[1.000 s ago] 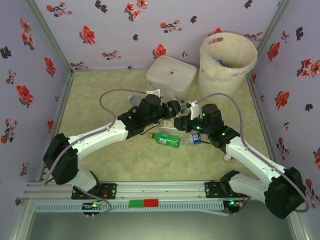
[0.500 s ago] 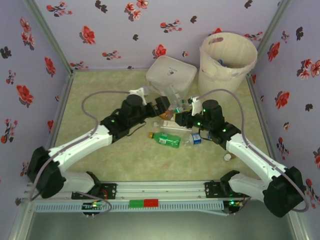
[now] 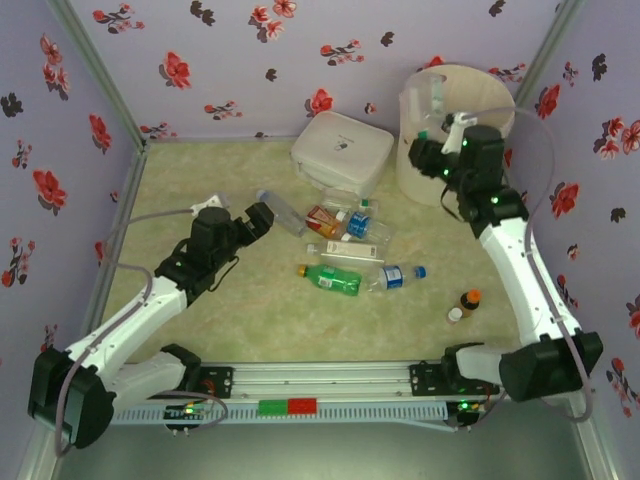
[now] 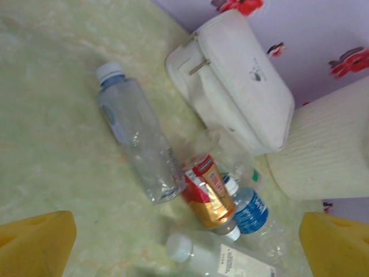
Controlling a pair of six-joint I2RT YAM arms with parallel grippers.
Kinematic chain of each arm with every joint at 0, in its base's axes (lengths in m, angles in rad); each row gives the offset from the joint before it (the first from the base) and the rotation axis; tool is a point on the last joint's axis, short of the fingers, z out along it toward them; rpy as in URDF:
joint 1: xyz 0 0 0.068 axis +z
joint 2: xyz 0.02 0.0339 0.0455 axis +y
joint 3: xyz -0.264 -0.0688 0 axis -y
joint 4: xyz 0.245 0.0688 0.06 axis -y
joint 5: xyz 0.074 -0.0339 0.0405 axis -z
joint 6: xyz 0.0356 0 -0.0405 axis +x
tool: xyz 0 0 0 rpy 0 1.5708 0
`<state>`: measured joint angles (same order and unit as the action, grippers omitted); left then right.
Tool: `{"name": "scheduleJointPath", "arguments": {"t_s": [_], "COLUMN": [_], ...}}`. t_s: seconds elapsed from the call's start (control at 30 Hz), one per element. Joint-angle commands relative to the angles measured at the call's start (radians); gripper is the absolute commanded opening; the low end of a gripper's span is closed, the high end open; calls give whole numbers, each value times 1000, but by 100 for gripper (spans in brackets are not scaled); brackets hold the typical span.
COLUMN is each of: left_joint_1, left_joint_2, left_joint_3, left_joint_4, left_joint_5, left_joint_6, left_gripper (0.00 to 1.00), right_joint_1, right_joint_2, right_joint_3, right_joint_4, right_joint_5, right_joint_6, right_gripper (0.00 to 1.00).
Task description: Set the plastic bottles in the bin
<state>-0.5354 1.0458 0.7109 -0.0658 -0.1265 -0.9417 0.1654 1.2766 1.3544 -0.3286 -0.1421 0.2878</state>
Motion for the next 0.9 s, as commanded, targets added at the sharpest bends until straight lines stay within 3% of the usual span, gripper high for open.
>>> {"name": "scheduleJointPath", "arguments": {"t_s": [0.0,0.43,0.5,0.7,0.77,0.87], "left_joint_1": [5,5,5,5,5,5], "left_joint_2": [34,57,56,59,59,64], "left_joint_3": [9,27,24,27,33,38], "left_joint_4": [-17,-32,-31,-35,-39,-36], "left_joint_5": [33,52,53,54,53,54], "left_joint_6": [38,70,66,57,58,58], "left_gripper": [100,100,100,100,100,100], "right_joint_1": [-69,-144,-147,-145,-145,-145], "right_joint_2": [93,408,430,429,407,355], "right_joint_3": [114,428,450,492,503,495], "right_joint_4": [-57,-180,-193,-190,-185,-174], "right_joint_5": [77,166,167,173,167,142], "right_joint_6": [12,17,19,18,17,18], "right_gripper": [27,38,49,94,100,100]}}
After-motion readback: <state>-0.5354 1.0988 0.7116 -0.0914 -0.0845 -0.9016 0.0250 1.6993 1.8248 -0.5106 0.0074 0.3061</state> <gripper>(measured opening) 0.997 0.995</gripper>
